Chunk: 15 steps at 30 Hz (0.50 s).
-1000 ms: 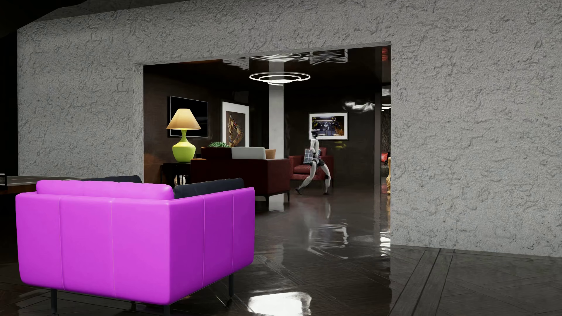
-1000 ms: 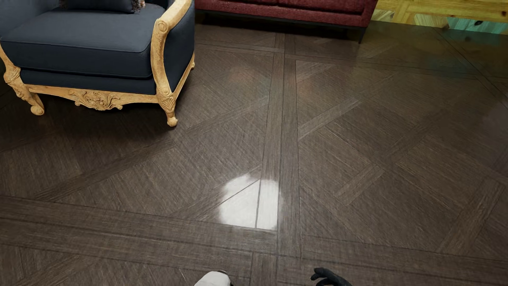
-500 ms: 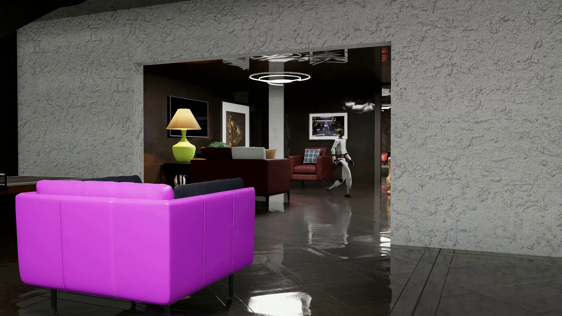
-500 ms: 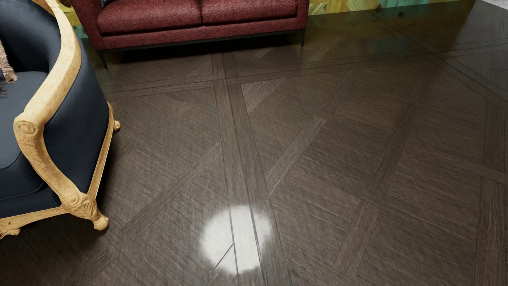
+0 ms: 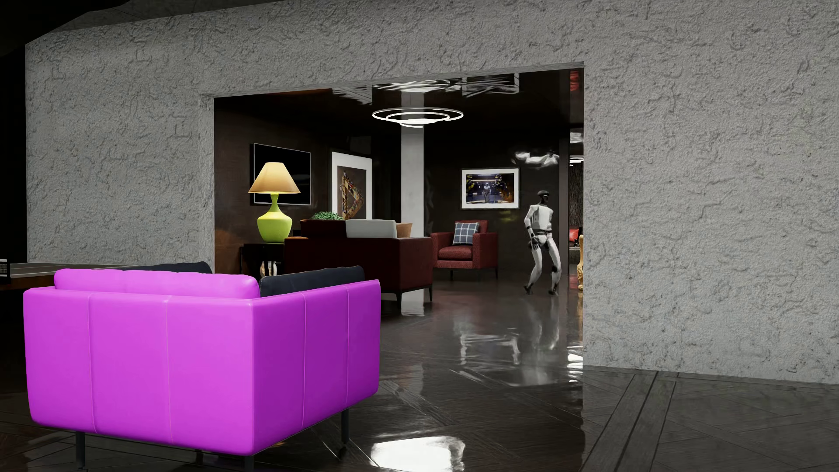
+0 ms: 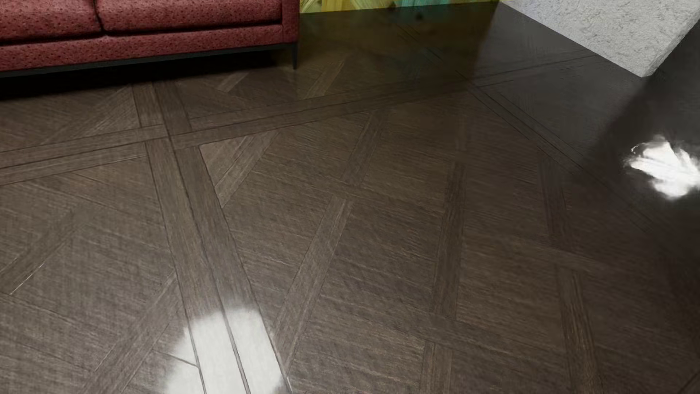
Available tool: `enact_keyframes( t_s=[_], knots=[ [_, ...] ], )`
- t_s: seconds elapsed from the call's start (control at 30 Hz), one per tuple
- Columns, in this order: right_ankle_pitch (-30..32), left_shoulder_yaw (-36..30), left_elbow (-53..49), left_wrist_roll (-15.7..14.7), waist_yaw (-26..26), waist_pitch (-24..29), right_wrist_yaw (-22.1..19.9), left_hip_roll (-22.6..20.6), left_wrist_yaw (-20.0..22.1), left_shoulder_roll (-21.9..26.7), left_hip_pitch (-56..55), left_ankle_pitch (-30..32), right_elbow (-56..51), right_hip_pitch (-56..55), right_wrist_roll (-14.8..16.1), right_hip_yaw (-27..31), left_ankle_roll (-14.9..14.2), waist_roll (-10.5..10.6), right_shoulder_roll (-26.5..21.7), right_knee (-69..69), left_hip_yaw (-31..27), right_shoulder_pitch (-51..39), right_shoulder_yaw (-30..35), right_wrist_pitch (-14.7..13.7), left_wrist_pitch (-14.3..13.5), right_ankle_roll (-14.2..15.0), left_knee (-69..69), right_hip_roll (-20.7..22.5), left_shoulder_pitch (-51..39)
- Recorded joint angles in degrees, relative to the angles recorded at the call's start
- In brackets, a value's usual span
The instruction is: Head to the purple armchair
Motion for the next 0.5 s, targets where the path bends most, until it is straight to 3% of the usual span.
enact_keyframes(
  t_s=[0.03, 0.13, 0.23, 0.3, 0.33, 0.37, 0.4, 0.43, 0.5],
  knots=[
    [1.79, 2.31, -1.11, 0.0, -1.94, -0.18, 0.0, 1.68, 0.0, 0.32, 2.24, -1.55, -1.23, -4.24, 0.0, 0.0, 0.0, -0.23, 0.41, 1.19, 0.0, 0.83, 0.77, 0.0, 0.0, 0.0, -1.14, -1.12, -0.6],
    [-1.68, 2.89, -6.07, 0.0, -6.89, -1.34, 0.0, 4.92, 0.0, 0.51, 10.1, -6.85, 1.93, -15.52, 0.0, 0.0, 0.0, 1.35, 1.41, -2.23, 0.0, 4.38, 5.86, 0.0, 0.0, 0.0, -2.94, -4.77, -1.03],
    [-4.83, 3.23, -11.22, 0.0, -11.84, -2.05, 0.0, 3.68, 0.0, -0.26, 19.55, -11.37, 6.05, -23.46, 0.0, 0.0, 0.0, 3.21, 0.67, -14.14, 0.0, 9.38, 6.75, 0.0, 0.0, 0.0, -5.87, -7.95, -1.68],
    [-13.18, 3.27, -13.43, 0.0, -15.23, -2.48, 0.0, 1.41, 0.0, 0.15, 24.17, -14.25, 9.37, -27.72, 0.0, 0.0, 0.0, 3.89, -0.42, -19.68, 0.0, 12.1, 9.21, 0.0, 0.0, 0.0, -7.57, -9.36, -3.68],
    [-13.06, 1.69, -14.29, 0.0, -17.9, -2.09, 0.0, 1.31, 0.0, 0.53, 25.39, -15.64, 11.17, -29.53, 0.0, 0.0, 0.0, 4.56, -0.98, -20.03, 0.0, 13.21, 10.93, 0.0, 0.0, 0.0, -7.15, -10.54, -5.49],
    [-4.08, 1.44, -15.38, 0.0, -20.39, -1.66, 0.0, 1.97, 0.0, 1.13, 26.54, -15.91, 12.19, -32.45, 0.0, 0.0, 0.0, 5.49, -1.26, -17.7, 0.0, 14.77, 10.29, 0.0, 0.0, 0.0, -6.19, -11.24, -7.08],
    [3.36, 1.18, -15.24, 0.0, -22.32, -0.63, 0.0, 2.81, 0.0, 1.36, 28.95, -13.95, 14.34, -34.9, 0.0, 0.0, 0.0, 6.77, -1.56, -12.4, 0.0, 15.12, 12.32, 0.0, 0.0, 0.0, -5.98, -10.83, -8.1],
    [5.26, 2.53, -15.16, 0.0, -23.27, -0.36, 0.0, 3.61, 0.0, 1.32, 30.36, -9.69, 16.69, -35.98, 0.0, 0.0, 0.0, 8.01, -1.41, -8.85, 0.0, 14.62, 13.96, 0.0, 0.0, 0.0, -5.17, -9.36, -7.88],
    [-1.43, 2.58, -12.73, 0.0, -23.27, -2.14, 0.0, 4.55, 0.0, 1.0, 24.65, 2.0, 17.44, -32.35, 0.0, 0.0, 0.0, 9.16, -1.15, -6.95, 0.0, 15.32, 14.81, 0.0, 0.0, 0.0, 4.22, -6.06, -5.94]
  ],
)
